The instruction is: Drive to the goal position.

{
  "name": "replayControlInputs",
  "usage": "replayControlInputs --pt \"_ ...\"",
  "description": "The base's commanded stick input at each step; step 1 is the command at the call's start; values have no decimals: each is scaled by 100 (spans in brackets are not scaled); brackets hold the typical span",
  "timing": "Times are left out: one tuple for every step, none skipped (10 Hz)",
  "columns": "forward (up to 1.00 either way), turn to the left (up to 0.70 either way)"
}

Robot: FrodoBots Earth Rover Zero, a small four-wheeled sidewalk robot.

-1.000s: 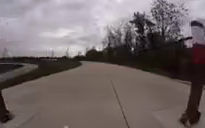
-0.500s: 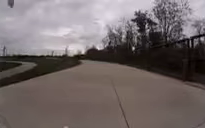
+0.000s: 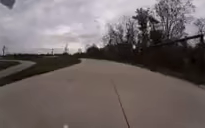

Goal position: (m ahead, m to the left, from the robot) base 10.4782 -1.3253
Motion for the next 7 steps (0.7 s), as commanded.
replayControlInputs --pt "0 12" --pt "0 0" --pt "0 0" --pt "0 0" --pt "0 0" --pt "0 0" --pt "0 0"
